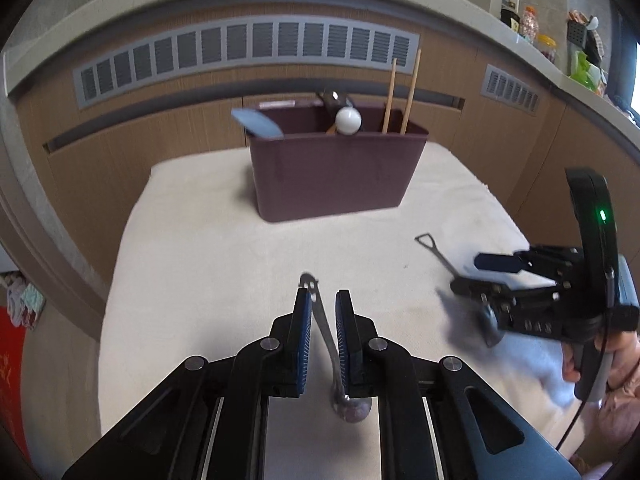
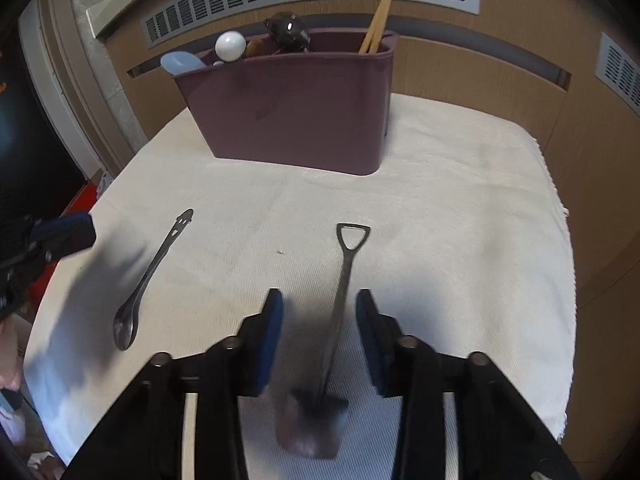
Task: Organize utensils
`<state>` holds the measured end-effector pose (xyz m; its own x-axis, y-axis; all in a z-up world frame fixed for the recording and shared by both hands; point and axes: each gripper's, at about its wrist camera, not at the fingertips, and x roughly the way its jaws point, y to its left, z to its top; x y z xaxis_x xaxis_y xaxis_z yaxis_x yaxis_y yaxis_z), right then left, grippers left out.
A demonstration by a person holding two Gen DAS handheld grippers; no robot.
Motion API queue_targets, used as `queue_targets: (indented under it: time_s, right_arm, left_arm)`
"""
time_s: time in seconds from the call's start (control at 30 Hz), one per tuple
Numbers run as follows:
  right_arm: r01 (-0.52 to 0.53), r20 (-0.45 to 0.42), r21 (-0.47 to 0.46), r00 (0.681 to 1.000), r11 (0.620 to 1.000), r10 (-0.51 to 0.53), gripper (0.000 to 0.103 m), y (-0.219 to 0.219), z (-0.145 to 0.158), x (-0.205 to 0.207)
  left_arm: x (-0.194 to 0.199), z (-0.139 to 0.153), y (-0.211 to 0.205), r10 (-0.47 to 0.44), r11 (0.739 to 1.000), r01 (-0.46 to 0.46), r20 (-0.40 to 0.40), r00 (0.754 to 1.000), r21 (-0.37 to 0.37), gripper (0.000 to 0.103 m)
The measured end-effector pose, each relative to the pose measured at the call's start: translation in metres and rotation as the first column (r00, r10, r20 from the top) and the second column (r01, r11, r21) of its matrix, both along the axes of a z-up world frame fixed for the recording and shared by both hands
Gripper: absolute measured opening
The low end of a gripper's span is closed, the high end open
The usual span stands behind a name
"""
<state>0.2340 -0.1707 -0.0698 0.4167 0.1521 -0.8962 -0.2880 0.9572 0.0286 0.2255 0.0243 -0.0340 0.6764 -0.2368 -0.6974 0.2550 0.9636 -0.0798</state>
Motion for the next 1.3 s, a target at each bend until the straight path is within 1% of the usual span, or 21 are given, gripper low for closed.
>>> queue_targets:
  time_s: [0.03, 0.1, 0.13, 0.23, 0.3, 0.4, 0.53, 0.63, 0.7, 0.77, 0.8, 0.83, 0.87, 1.0, 1.07, 1.1, 1.13, 1.2, 1.23, 1.27, 1.3]
  right_arm:
    - [-0.011, -0.016, -0.022, 1.000, 1.000, 0.010, 0.011, 0.005, -0.005, 0.004]
    - [-0.024, 0.004, -0.088, 1.000, 0.996, 0.025, 0.006, 0.012, -0.006, 0.005]
    - [-0.039, 0.003, -0.096, 0.999, 0.995, 0.039, 0.004, 0.015, -0.005, 0.004]
    - [-0.051, -0.021, -0.047, 0.999, 0.998, 0.050, 0.004, 0.013, -0.001, -0.003]
    - [-0.057, -0.031, -0.033, 0.998, 0.998, 0.056, 0.004, 0.010, 0.000, -0.011]
    - [-0.059, -0.053, -0.012, 0.997, 0.998, 0.059, 0.004, 0.001, 0.000, -0.027]
    - [-0.040, -0.018, -0.019, 0.999, 0.999, 0.040, 0.004, -0.017, 0.009, -0.046]
    - [-0.015, 0.012, -0.034, 1.000, 0.999, 0.015, 0.006, -0.030, 0.017, -0.053]
    - [0.003, 0.015, -0.026, 1.000, 1.000, -0.003, 0.007, -0.039, 0.020, -0.054]
    - [0.028, 0.009, -0.024, 1.000, 0.999, -0.028, 0.012, -0.049, 0.020, -0.054]
    - [0.039, 0.003, -0.021, 0.999, 0.999, -0.039, 0.018, -0.053, 0.020, -0.055]
    - [0.046, -0.005, -0.017, 0.999, 0.999, -0.046, 0.023, -0.058, 0.019, -0.056]
    - [0.051, -0.014, -0.011, 0.999, 0.999, -0.051, 0.026, -0.062, 0.018, -0.059]
    - [0.063, -0.036, 0.001, 0.997, 0.998, -0.063, 0.036, -0.071, 0.017, -0.070]
    - [0.064, -0.041, 0.011, 0.997, 0.998, -0.064, 0.047, -0.074, 0.018, -0.075]
    - [0.065, -0.041, 0.015, 0.997, 0.998, -0.064, 0.055, -0.076, 0.019, -0.077]
    - [0.065, -0.043, 0.023, 0.997, 0.998, -0.064, 0.058, -0.077, 0.020, -0.078]
    - [0.062, -0.056, 0.050, 0.997, 0.997, -0.059, 0.058, -0.079, 0.020, -0.078]
    - [0.061, -0.061, 0.061, 0.996, 0.996, -0.057, 0.058, -0.079, 0.020, -0.078]
    - [0.060, -0.070, 0.074, 0.996, 0.995, -0.054, 0.059, -0.079, 0.020, -0.078]
    - [0.060, -0.078, 0.080, 0.996, 0.995, -0.053, 0.060, -0.078, 0.019, -0.077]
  left_arm:
    - [0.000, -0.004, 0.001, -0.001, 1.000, 0.001, -0.013, 1.000, -0.003, 0.014]
    - [-0.001, -0.012, 0.003, -0.002, 1.000, 0.002, -0.042, 0.999, -0.005, 0.014]
    - [-0.001, -0.015, 0.004, -0.006, 1.000, 0.006, -0.056, 0.998, -0.002, 0.015]
    - [-0.005, -0.022, 0.005, -0.015, 1.000, 0.017, -0.091, 0.996, 0.016, 0.022]
    - [-0.010, -0.028, 0.005, -0.030, 0.999, 0.031, -0.118, 0.993, 0.009, 0.034]
    - [-0.019, -0.037, 0.000, -0.072, 0.997, 0.071, -0.150, 0.986, -0.011, 0.037]
    - [-0.026, -0.046, -0.014, -0.103, 0.994, 0.107, -0.183, 0.978, 0.015, 0.041]
    - [-0.028, -0.053, -0.023, -0.133, 0.991, 0.127, -0.227, 0.965, -0.039, 0.042]
    - [-0.032, -0.054, -0.034, -0.191, 0.981, 0.174, -0.241, 0.952, -0.089, 0.043]
    - [-0.035, -0.051, -0.047, -0.268, 0.962, 0.243, -0.241, 0.933, -0.126, 0.043]
    - [-0.037, -0.048, -0.053, -0.296, 0.954, 0.273, -0.235, 0.926, -0.127, 0.043]
    - [-0.038, -0.045, -0.057, -0.320, 0.947, 0.302, -0.224, 0.921, -0.110, 0.043]
    - [-0.038, -0.040, -0.060, -0.336, 0.942, 0.332, -0.204, 0.920, -0.055, 0.043]
    - [-0.025, -0.028, -0.054, -0.300, 0.929, 0.325, -0.153, 0.941, 0.179, 0.043]
    - [-0.018, -0.028, -0.048, -0.316, 0.898, 0.350, -0.165, 0.934, 0.266, 0.045]
    - [-0.016, -0.032, -0.046, -0.328, 0.874, 0.370, -0.179, 0.927, 0.314, 0.045]
    - [-0.014, -0.036, -0.046, -0.337, 0.852, 0.384, -0.189, 0.922, 0.355, 0.045]
    - [-0.012, -0.047, -0.049, -0.364, 0.802, 0.420, -0.211, 0.907, 0.424, 0.045]
    - [-0.010, -0.051, -0.052, -0.379, 0.784, 0.437, -0.219, 0.899, 0.440, 0.045]
    - [-0.009, -0.050, -0.055, -0.397, 0.778, 0.445, -0.200, 0.895, 0.443, 0.045]
    - [-0.008, -0.050, -0.060, -0.426, 0.767, 0.466, -0.194, 0.884, 0.441, 0.046]
